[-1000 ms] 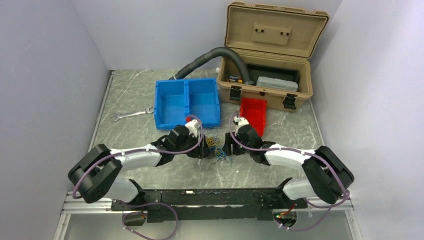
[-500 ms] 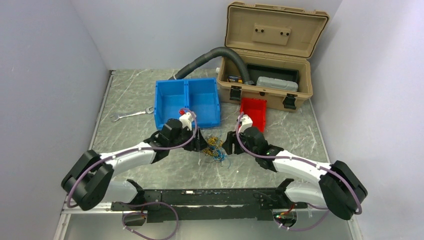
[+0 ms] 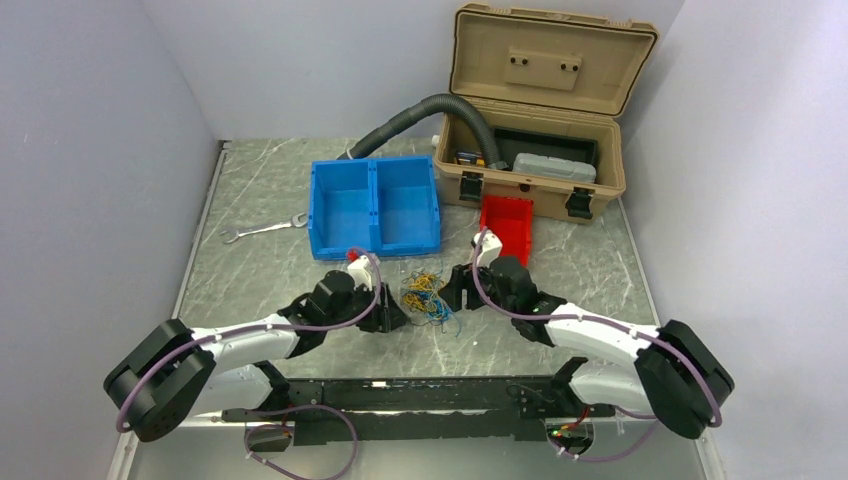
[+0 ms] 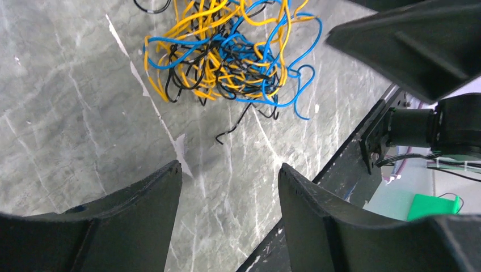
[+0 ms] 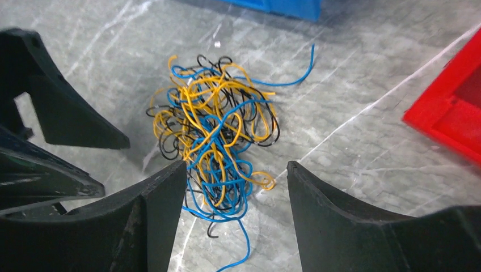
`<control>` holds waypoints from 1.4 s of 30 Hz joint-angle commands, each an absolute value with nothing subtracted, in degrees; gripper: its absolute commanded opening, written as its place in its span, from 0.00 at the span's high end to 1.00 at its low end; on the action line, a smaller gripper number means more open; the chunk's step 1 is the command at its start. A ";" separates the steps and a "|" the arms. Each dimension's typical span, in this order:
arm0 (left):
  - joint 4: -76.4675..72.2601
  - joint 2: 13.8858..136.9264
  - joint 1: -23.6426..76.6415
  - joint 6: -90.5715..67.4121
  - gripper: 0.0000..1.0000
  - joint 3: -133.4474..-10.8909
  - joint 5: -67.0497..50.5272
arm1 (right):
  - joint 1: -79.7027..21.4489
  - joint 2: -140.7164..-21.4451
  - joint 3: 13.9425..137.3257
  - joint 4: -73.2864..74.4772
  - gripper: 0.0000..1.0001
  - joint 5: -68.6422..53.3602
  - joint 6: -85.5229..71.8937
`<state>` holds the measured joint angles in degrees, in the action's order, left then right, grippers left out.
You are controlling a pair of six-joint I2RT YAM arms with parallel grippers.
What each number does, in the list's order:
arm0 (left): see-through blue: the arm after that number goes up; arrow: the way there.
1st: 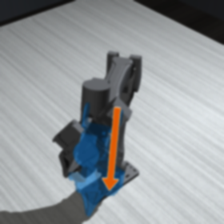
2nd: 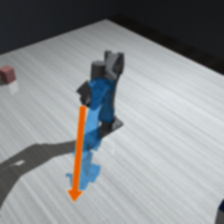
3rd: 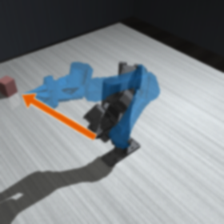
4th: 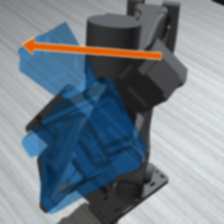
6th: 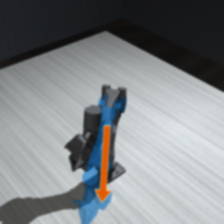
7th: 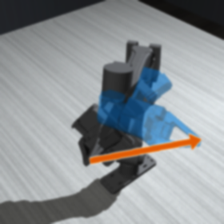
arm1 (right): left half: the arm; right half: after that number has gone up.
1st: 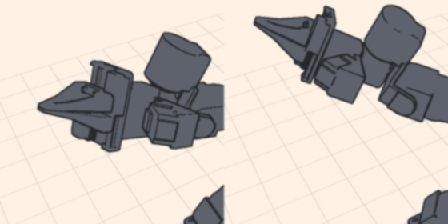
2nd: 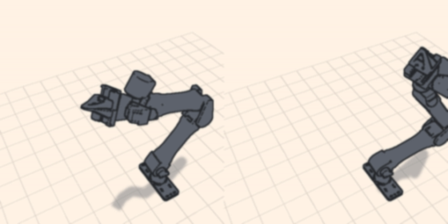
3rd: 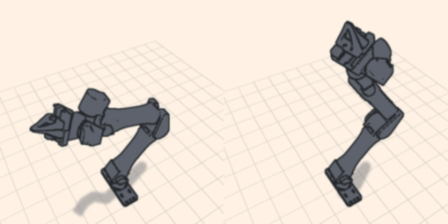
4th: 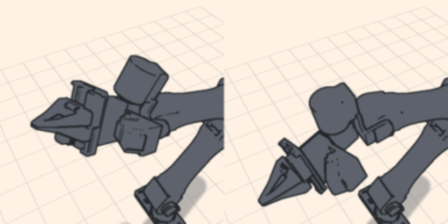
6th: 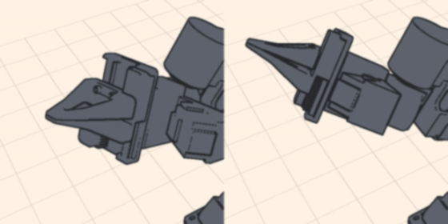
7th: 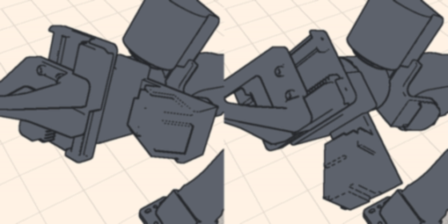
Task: Untangle the cables
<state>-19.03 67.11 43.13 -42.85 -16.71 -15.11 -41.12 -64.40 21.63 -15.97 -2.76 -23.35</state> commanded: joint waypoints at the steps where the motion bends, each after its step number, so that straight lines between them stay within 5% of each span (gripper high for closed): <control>1: -25.20 67.27 43.46 -45.97 0.33 -16.94 -14.51 | -41.35 -69.42 24.34 -19.52 0.32 -7.78 -22.19; 6: -25.24 69.15 43.35 -47.32 0.34 -17.61 -13.55 | -41.65 -74.46 27.02 -18.83 0.32 -9.74 -22.02; 10: -27.41 71.37 43.35 -48.38 0.35 -17.96 -12.63 | -42.01 -75.35 27.25 -19.29 0.43 -10.91 -21.84; 31: -29.82 85.95 40.07 -49.13 0.48 -27.48 -9.02 | -43.28 -78.25 29.16 -17.16 0.63 -10.94 -21.97; 38: -28.39 92.51 40.09 -48.35 0.60 -32.66 -10.96 | -43.24 -78.63 29.73 -16.13 0.65 -9.71 -22.10; 42: -28.22 94.83 40.34 -48.94 0.93 -34.80 -10.76 | -43.28 -79.04 30.66 -13.48 0.74 -5.82 -22.61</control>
